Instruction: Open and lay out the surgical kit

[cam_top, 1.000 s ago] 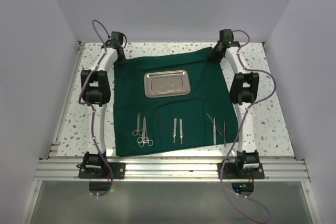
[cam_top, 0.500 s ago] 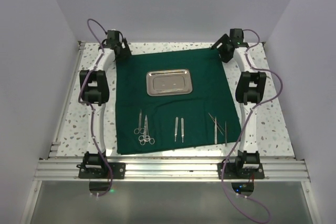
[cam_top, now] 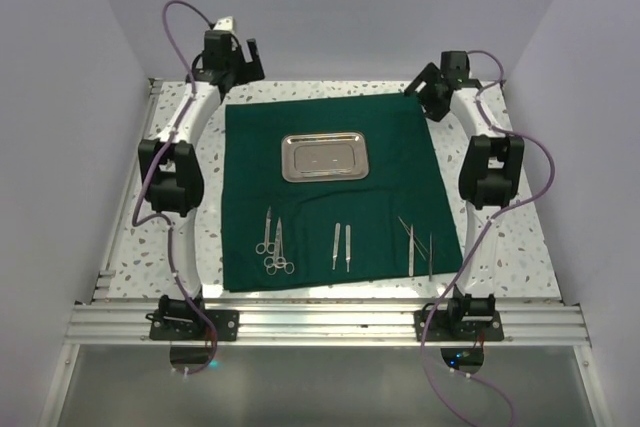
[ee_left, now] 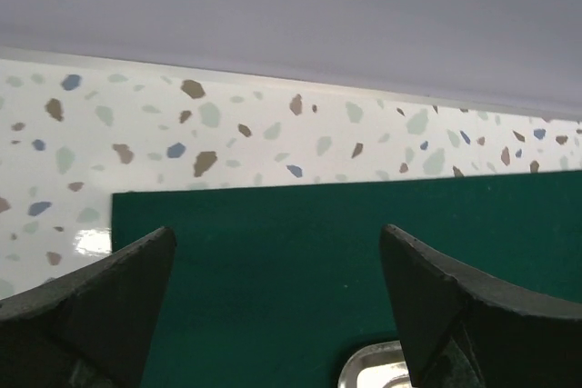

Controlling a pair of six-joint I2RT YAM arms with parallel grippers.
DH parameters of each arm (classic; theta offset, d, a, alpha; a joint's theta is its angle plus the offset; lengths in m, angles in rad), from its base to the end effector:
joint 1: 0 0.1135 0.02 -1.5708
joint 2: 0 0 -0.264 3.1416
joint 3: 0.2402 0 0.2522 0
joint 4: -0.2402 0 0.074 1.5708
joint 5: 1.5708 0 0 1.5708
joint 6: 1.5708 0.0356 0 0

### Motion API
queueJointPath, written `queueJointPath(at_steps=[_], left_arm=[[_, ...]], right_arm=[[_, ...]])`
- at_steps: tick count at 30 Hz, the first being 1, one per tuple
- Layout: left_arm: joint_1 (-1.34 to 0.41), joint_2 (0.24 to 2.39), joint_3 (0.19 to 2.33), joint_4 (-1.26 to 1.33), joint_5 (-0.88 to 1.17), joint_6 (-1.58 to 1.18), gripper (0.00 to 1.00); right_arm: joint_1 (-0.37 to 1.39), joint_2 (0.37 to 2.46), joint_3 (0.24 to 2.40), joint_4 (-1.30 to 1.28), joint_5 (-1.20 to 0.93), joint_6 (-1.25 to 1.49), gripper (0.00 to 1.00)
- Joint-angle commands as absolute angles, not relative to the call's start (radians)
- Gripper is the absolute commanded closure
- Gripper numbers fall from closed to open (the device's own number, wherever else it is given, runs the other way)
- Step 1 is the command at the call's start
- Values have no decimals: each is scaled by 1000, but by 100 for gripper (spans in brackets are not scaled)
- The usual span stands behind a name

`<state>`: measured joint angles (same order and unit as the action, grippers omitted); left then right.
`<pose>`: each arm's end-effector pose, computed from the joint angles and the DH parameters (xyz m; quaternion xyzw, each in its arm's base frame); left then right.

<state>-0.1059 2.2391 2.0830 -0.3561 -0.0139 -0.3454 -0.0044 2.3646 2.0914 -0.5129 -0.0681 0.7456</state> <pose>0.5275 -0.0556 0.2882 -0.1066 0.8565 -0.1071 0.4935 0.5377 0.0001 0.2128 0.3261 0.8641 0.1677 0.3448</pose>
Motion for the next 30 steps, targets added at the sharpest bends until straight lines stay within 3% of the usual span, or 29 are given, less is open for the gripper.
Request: queueJointPath(at_steps=[1, 7, 22, 30], left_arm=[[-124, 2308, 2057, -363, 47, -331, 3], [-133, 2398, 2077, -370, 41, -360, 6], [-130, 2624, 2348, -403, 34, -406, 5], [-84, 2770, 2464, -273, 78, -534, 2]], right_arm=[[61, 2198, 2014, -468, -64, 721, 15], [83, 2292, 1994, -471, -97, 749, 16], [60, 2643, 2387, -515, -126, 797, 15], [3, 2764, 2445, -446, -87, 919, 14]])
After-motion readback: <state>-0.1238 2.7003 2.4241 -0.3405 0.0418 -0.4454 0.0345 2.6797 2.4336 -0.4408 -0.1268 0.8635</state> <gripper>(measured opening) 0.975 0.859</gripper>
